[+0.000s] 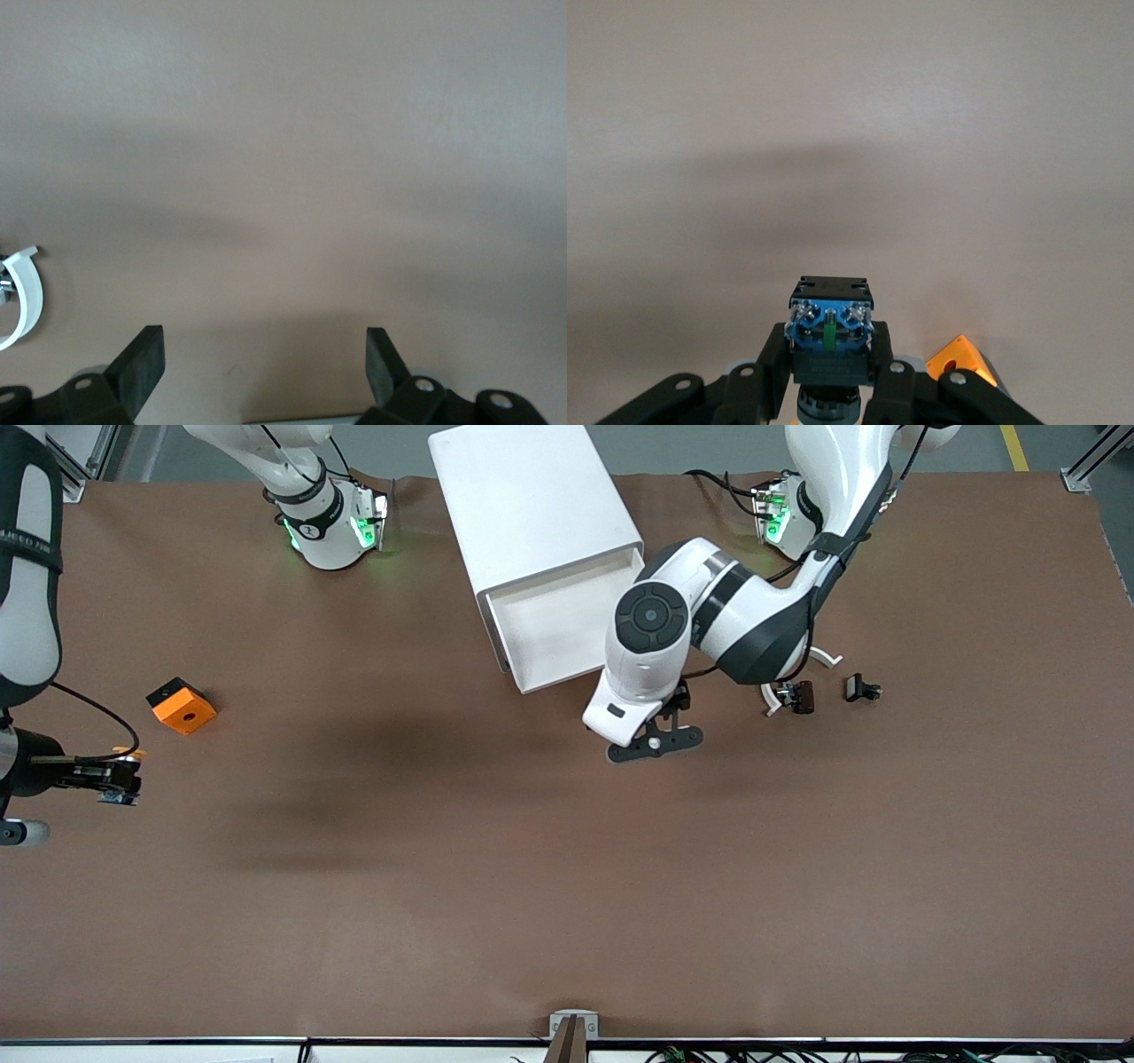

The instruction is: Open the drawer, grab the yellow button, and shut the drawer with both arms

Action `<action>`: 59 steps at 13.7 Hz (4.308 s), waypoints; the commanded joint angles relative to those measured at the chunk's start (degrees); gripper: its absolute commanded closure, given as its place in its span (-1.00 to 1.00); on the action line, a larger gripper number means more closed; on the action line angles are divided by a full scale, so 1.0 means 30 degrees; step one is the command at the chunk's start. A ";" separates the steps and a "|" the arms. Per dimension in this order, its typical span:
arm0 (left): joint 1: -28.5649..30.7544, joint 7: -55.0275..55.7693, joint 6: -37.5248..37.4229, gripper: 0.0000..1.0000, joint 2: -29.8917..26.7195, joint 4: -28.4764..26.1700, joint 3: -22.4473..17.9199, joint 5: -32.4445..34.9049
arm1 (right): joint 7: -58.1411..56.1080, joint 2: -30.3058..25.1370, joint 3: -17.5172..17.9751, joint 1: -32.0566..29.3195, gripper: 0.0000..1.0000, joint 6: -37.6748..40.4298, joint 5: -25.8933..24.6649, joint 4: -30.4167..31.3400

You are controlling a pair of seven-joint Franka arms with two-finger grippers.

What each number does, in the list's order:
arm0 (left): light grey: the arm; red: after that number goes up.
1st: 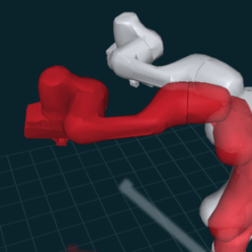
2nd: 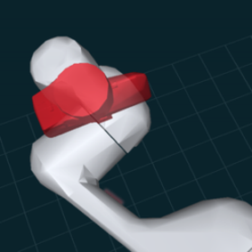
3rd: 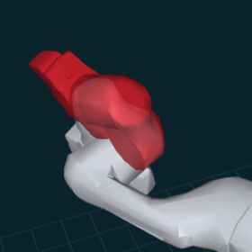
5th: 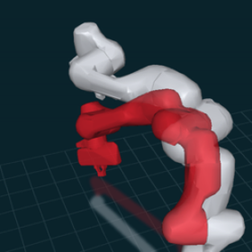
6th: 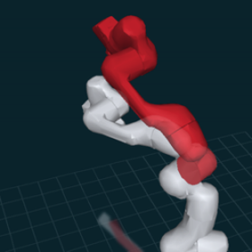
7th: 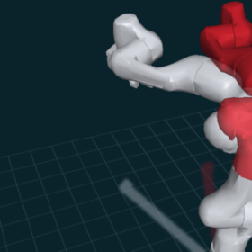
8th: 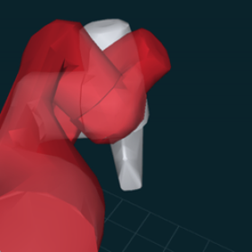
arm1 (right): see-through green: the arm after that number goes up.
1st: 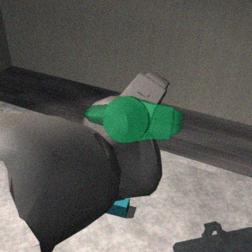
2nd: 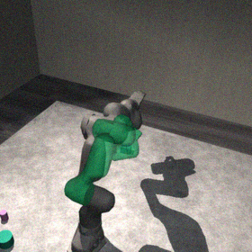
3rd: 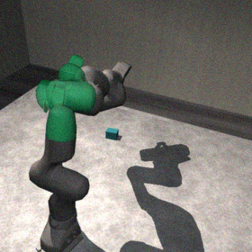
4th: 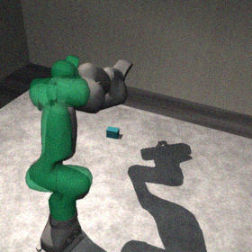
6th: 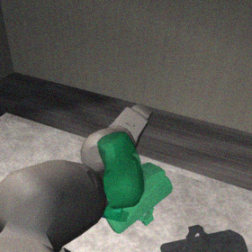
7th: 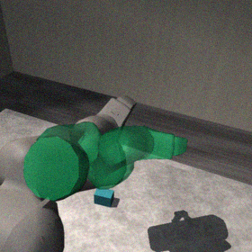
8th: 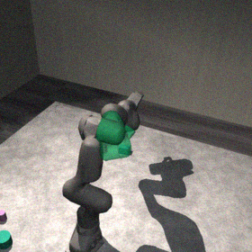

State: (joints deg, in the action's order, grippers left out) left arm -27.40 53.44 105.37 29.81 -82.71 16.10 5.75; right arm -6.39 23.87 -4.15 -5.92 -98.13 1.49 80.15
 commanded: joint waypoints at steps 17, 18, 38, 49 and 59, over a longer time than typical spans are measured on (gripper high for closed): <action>-0.0623 -0.0060 -0.0641 -1.00 -0.0679 -0.1696 0.2513 -0.0744 | -0.1415 0.5605 0.0533 -0.1426 1.00 -0.8888 -0.0144 0.1175; -0.0682 -0.0060 -0.0641 -1.00 -0.0679 -0.1696 0.2513 -0.1007 | -0.1415 0.5810 0.0533 -0.1601 1.00 -0.9587 -0.0115 0.1175; -0.2644 0.0027 -0.0670 -1.00 -0.0445 -0.1696 0.2513 -0.5256 | -0.1650 0.6751 0.0621 -0.1954 -1.00 -1.0360 -0.0232 0.0648; -0.2264 0.0027 -0.1052 -1.00 -0.0708 -0.1726 0.2338 -0.7309 | -0.1416 -0.1184 0.0533 -0.2365 -1.00 0.3171 -0.0231 0.0532; 0.4086 0.0057 -0.1022 -1.00 -0.2524 -0.0993 0.2220 -0.4889 | 0.0489 -0.3711 0.0562 -0.2159 -1.00 0.6774 -0.0378 -0.0605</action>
State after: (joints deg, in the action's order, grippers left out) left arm -18.87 53.66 103.14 23.97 -85.33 22.61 -12.80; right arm -6.41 13.28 -2.73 -12.33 -80.84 0.27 79.91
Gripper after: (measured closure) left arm 0.000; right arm 0.000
